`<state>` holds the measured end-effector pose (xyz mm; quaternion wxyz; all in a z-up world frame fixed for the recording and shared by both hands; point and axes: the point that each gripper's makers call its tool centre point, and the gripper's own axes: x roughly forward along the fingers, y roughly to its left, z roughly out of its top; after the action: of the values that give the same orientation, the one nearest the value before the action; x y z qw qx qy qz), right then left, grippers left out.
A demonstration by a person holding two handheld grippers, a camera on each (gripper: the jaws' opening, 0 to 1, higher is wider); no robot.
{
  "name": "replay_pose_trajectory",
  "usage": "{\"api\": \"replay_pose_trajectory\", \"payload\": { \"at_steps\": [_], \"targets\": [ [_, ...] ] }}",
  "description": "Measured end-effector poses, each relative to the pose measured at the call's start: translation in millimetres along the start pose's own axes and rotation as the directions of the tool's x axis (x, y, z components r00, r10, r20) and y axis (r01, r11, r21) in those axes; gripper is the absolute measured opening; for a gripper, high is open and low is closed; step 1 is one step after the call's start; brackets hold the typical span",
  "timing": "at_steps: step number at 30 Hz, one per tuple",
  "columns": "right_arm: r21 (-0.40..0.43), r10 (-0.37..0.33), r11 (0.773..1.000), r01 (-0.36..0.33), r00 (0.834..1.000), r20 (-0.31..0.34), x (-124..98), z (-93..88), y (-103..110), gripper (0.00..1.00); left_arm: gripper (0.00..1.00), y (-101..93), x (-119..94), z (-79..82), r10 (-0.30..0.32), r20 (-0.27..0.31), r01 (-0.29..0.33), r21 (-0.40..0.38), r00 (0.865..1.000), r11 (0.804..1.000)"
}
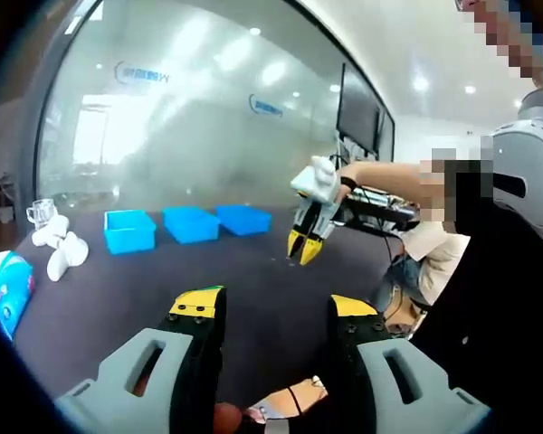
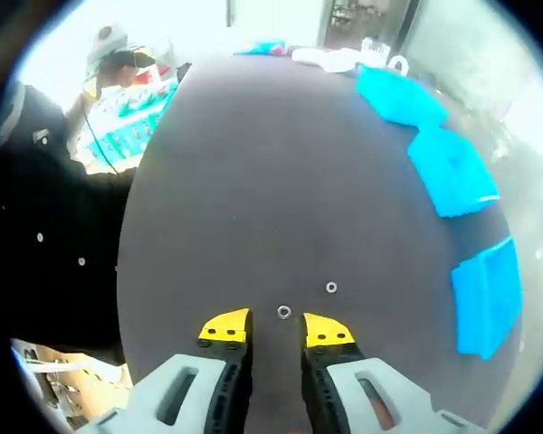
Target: Sort the screws, nuts, and washers into the corresponding bins
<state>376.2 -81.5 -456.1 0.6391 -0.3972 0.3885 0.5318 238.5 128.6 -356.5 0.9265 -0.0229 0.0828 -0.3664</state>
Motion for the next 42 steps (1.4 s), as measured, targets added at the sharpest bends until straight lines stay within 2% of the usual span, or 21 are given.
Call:
{"api": "replay_pose_trajectory", "payload": {
  "at_steps": [26, 33, 37, 42],
  "targets": [
    [-0.009, 0.045, 0.999, -0.045, 0.998, -0.041, 10, -0.4, -4, 0.12, 0.41, 0.7, -6, -0.8, 0.026, 0.003, -0.025, -0.007, 1.0, 1.0],
    [0.027, 0.065, 0.998, -0.063, 0.996, -0.061, 17, -3.6, -9, 0.06, 0.41, 1.3, -8, -2.2, 0.035, 0.002, -0.035, -0.012, 0.999, 0.999],
    [0.046, 0.076, 0.996, -0.073, 0.995, -0.057, 17, -3.5, -8, 0.06, 0.41, 2.3, -9, -2.5, 0.037, 0.002, -0.037, -0.018, 0.999, 0.999],
    [0.043, 0.077, 0.996, -0.075, 0.995, -0.058, 17, -3.1, -6, 0.03, 0.41, 2.5, -7, -1.4, 0.034, 0.004, -0.034, -0.019, 0.999, 0.999]
  ]
}}
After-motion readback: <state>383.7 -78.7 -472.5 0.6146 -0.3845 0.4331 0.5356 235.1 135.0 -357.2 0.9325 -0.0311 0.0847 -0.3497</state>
